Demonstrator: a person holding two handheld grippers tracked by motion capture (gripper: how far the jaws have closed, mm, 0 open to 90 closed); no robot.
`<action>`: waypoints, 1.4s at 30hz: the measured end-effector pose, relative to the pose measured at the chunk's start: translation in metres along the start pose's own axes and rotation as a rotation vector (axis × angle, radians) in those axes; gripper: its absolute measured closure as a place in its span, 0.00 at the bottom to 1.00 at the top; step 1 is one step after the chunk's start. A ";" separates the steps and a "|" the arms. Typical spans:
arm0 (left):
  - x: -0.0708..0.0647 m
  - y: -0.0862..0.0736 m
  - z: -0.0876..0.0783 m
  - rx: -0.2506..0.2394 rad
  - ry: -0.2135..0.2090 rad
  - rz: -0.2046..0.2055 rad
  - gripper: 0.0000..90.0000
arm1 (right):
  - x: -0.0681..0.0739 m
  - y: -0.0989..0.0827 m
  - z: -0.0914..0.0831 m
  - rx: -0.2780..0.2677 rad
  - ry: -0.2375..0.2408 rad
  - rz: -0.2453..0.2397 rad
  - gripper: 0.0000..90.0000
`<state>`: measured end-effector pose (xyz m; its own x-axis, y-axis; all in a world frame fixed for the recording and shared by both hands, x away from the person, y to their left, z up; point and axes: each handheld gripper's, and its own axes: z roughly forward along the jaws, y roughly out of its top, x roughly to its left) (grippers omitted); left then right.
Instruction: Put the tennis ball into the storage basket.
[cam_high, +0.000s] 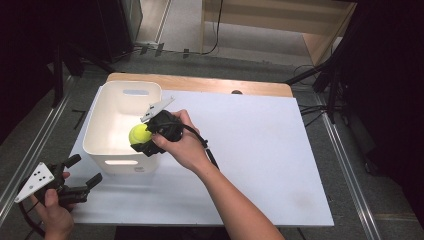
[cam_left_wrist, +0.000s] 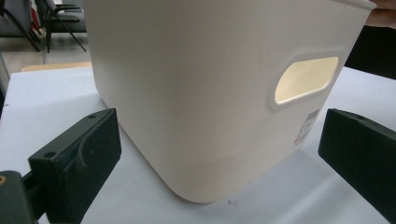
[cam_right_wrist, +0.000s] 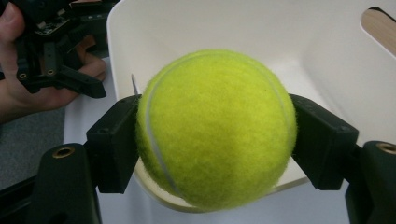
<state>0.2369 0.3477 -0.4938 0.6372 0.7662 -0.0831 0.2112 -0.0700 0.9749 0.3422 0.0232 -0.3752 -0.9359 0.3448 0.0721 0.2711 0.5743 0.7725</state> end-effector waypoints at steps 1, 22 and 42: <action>0.000 0.000 0.000 0.001 0.001 0.000 0.00 | 0.000 0.000 0.000 0.001 0.005 0.002 0.26; 0.000 0.000 0.000 0.003 0.002 -0.001 0.00 | -0.001 -0.015 -0.030 -0.049 -0.041 0.002 0.00; 0.000 0.000 0.002 0.008 0.009 0.001 0.00 | -0.006 -0.072 -0.065 -0.113 -0.142 0.065 0.00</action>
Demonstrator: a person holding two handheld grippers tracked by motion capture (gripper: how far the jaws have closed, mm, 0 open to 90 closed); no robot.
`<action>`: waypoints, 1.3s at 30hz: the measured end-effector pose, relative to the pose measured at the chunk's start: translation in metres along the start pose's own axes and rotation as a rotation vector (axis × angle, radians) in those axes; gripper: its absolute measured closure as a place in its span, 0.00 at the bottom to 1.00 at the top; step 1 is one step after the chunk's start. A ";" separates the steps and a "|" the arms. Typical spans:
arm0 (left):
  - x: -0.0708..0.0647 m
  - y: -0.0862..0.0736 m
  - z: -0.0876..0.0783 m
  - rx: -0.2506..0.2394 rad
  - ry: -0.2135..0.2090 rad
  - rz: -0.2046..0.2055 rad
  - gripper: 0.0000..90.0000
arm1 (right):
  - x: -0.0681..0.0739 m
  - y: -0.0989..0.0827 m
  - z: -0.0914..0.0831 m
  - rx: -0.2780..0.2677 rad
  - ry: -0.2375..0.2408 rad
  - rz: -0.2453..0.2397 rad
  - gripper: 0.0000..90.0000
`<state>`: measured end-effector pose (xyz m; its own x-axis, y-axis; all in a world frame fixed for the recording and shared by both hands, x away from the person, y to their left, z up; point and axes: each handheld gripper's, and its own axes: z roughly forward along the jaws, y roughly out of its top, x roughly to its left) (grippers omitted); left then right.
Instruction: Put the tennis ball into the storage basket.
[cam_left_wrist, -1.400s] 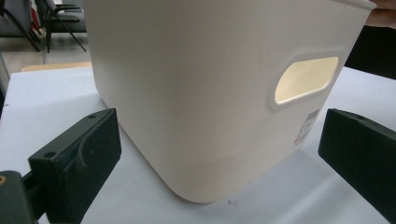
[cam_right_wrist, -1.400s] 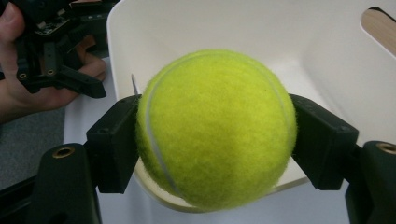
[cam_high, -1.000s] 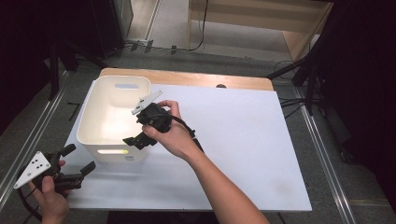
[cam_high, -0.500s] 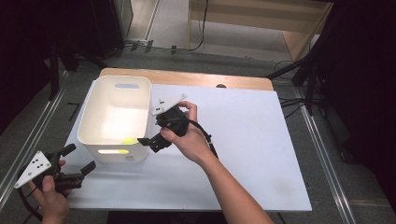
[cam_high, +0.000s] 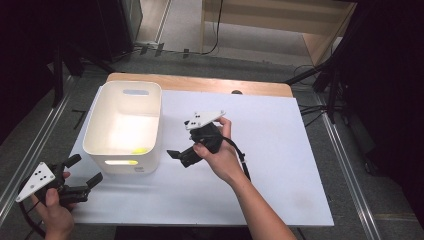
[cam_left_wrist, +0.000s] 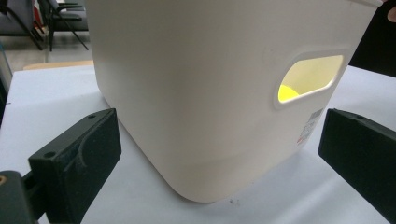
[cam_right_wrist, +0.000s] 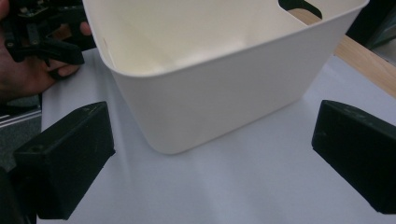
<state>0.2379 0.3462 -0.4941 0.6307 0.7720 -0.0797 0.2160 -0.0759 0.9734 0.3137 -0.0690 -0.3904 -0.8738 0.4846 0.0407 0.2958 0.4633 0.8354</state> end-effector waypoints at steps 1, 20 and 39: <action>0.000 0.000 0.000 0.004 0.003 0.004 0.00 | -0.001 -0.003 -0.002 -0.003 -0.006 0.000 0.00; -0.001 0.000 0.000 0.003 0.013 0.005 0.00 | -0.020 -0.081 -0.045 -0.068 -0.087 0.124 0.00; -0.001 0.000 0.000 0.001 0.015 0.006 0.00 | -0.030 -0.148 -0.083 -0.122 -0.177 0.203 0.00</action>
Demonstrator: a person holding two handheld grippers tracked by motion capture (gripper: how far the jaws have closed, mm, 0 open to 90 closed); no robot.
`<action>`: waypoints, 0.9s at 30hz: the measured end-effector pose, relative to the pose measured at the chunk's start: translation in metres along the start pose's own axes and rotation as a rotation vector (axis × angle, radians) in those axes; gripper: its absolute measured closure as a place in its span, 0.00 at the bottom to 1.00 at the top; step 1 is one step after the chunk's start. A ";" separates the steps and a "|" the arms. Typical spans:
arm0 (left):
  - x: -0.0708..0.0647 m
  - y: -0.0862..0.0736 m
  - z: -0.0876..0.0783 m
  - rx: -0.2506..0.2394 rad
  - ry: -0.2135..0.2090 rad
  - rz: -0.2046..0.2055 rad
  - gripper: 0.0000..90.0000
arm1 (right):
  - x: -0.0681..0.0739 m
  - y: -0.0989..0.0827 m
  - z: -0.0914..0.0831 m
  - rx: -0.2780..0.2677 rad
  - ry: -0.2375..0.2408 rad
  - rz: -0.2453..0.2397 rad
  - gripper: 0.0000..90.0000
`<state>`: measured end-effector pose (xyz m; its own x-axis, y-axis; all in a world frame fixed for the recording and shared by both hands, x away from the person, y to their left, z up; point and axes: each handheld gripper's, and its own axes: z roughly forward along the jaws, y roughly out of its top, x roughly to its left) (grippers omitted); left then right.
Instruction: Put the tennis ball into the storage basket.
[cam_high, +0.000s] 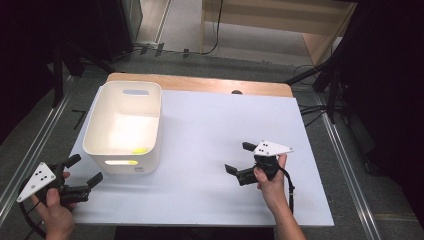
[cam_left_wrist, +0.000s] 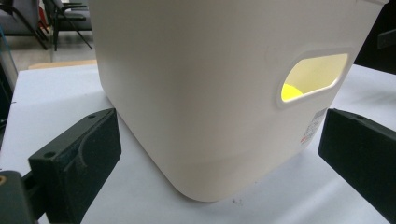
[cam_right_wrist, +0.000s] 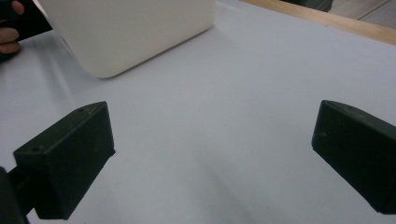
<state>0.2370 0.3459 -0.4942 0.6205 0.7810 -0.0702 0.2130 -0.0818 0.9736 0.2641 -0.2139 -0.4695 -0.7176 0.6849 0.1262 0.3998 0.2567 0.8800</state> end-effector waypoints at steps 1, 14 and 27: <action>0.000 0.000 0.000 0.000 -0.001 0.001 0.00 | -0.002 -0.004 -0.003 -0.002 -0.009 0.003 0.00; -0.001 0.000 0.000 0.011 0.011 0.011 0.00 | -0.020 -0.037 -0.036 -0.033 -0.072 0.059 0.00; -0.001 0.000 0.001 0.010 0.012 0.010 0.00 | -0.034 -0.074 -0.068 -0.041 -0.149 0.102 0.00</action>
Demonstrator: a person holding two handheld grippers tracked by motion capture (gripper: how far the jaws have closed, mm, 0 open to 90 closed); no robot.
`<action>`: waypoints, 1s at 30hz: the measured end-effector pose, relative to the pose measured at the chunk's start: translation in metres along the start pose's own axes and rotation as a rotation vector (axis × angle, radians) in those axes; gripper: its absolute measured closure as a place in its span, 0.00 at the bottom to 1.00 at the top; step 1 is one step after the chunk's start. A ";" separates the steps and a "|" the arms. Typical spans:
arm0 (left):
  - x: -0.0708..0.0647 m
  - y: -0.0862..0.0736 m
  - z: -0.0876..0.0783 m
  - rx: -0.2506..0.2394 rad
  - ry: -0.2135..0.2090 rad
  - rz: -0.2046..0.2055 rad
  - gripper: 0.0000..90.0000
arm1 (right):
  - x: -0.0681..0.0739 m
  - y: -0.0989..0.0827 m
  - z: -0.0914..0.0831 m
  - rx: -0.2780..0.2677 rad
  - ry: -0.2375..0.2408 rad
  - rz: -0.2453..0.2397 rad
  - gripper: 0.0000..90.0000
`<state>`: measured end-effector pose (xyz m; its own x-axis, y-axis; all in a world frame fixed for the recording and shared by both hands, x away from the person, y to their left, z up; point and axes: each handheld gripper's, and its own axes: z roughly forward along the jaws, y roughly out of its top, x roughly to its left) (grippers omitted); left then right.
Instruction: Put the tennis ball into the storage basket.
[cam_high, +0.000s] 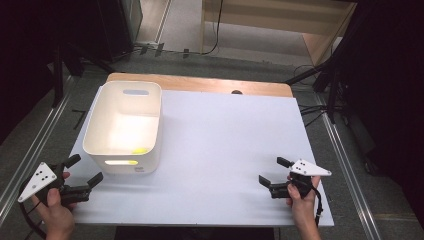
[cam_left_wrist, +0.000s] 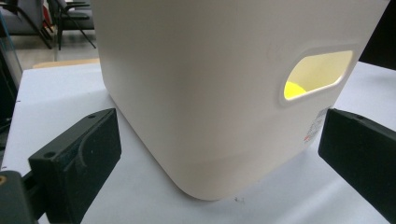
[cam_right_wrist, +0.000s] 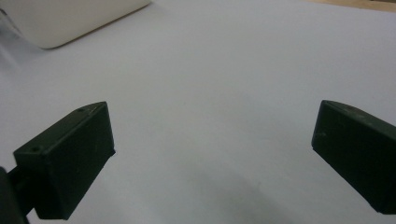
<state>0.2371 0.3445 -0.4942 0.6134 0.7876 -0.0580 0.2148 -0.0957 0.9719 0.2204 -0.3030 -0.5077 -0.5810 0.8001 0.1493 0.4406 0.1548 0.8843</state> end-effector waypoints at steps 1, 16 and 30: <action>0.000 0.000 0.000 0.003 -0.001 0.002 0.00 | -0.002 -0.002 -0.003 -0.004 -0.004 0.002 0.00; 0.000 0.000 0.000 0.001 -0.007 0.000 0.00 | -0.022 -0.020 -0.042 -0.056 -0.081 0.061 0.00; 0.001 0.000 0.000 0.001 -0.010 0.001 0.00 | -0.030 -0.029 -0.053 -0.068 -0.114 0.083 0.00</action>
